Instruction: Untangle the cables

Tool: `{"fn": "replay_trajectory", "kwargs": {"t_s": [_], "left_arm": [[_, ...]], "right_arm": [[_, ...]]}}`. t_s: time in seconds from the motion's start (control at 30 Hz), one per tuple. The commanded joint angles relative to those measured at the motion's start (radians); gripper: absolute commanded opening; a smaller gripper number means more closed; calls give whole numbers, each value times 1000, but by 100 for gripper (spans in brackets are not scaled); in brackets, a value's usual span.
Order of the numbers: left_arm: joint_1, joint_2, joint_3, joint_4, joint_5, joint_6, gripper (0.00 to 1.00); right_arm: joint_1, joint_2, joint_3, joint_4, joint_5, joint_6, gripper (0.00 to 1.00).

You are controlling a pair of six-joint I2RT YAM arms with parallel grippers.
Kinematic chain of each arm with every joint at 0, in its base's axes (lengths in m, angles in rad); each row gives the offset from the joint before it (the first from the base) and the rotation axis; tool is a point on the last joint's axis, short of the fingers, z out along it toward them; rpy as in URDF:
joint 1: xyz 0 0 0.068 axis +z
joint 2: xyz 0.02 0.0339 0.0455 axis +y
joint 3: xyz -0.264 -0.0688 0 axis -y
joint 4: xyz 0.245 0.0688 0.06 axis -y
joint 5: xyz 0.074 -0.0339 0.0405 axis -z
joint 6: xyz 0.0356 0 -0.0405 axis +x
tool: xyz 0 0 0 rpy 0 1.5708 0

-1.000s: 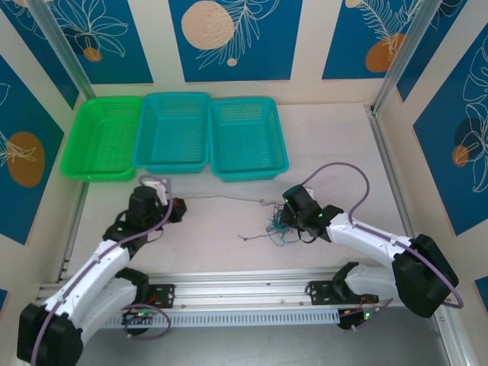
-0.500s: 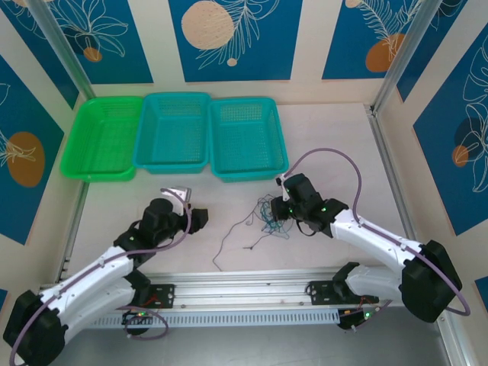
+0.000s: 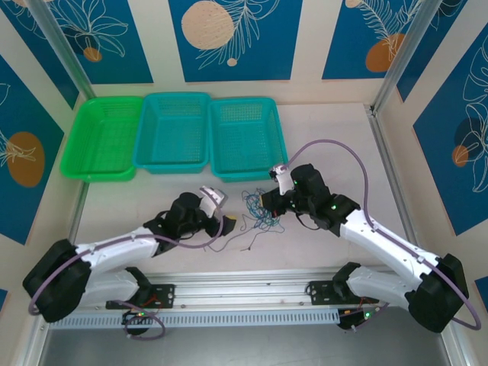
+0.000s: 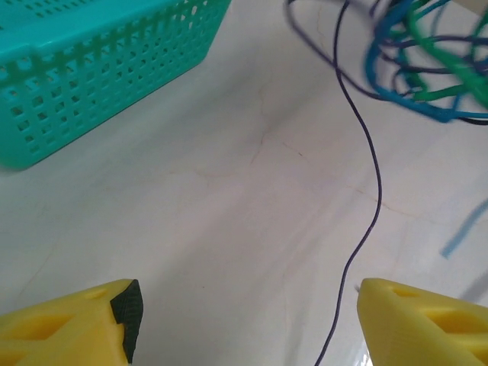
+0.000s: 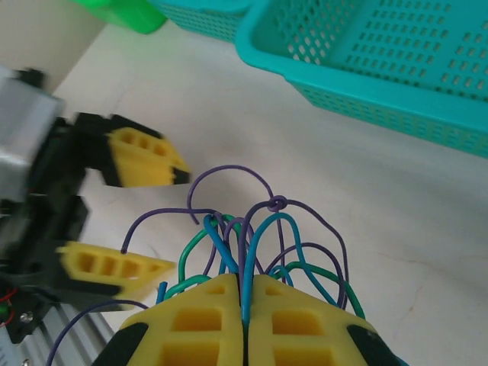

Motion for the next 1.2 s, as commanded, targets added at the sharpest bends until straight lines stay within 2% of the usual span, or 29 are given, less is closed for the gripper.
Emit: {"fn": "replay_trajectory", "kwargs": {"t_s": [0.0, 0.1, 0.2, 0.33, 0.43, 0.53, 0.63, 0.67, 0.7, 0.77, 0.8, 0.93, 1.03, 1.1, 1.17], "left_arm": [[-5, 83, 47, 132, 95, 55, 78], [-5, 176, 68, 192, 202, 50, 81], [-5, 240, 54, 338, 296, 11, 87], [-7, 311, 81, 416, 327, -15, 90], [-11, 380, 122, 493, 387, -56, 90], [-24, 447, 171, 553, 462, -95, 89], [-47, 483, 197, 556, 447, -100, 81], [-49, 489, 199, 554, 425, -102, 70], [-52, 490, 197, 552, 396, -111, 53], [-51, 476, 182, 548, 321, -133, 11], [-49, 458, 170, 536, 263, -146, 0], [-49, 319, 136, 365, 3, -164, 0], [-46, 159, 157, 77, -259, -175, 0], [-34, 60, 163, -48, -366, -167, 0], [-12, -44, 157, -129, -421, -160, 0]], "right_arm": [[-10, -36, 31, 9, -65, -23, 0], [-16, -59, 32, 22, -96, -14, 0], [-26, -87, 31, 40, -116, 2, 0], [-36, -116, 21, 92, -172, 47, 0], [-36, -122, 8, 151, -232, 84, 0], [-35, -120, -6, 185, -226, 111, 0], [-36, -120, -17, 186, -200, 124, 0], [-36, -120, -19, 182, -193, 127, 0], [-36, -122, -23, 174, -177, 128, 0], [-37, -124, -31, 154, -126, 136, 0], [-39, -128, -40, 143, -93, 141, 0], [-46, -138, -130, 124, 107, 192, 3], [-76, -127, -255, 105, 293, 334, 5], [-128, -126, -328, 100, 298, 407, 10], [-184, -141, -395, 108, 284, 480, 12]]}}
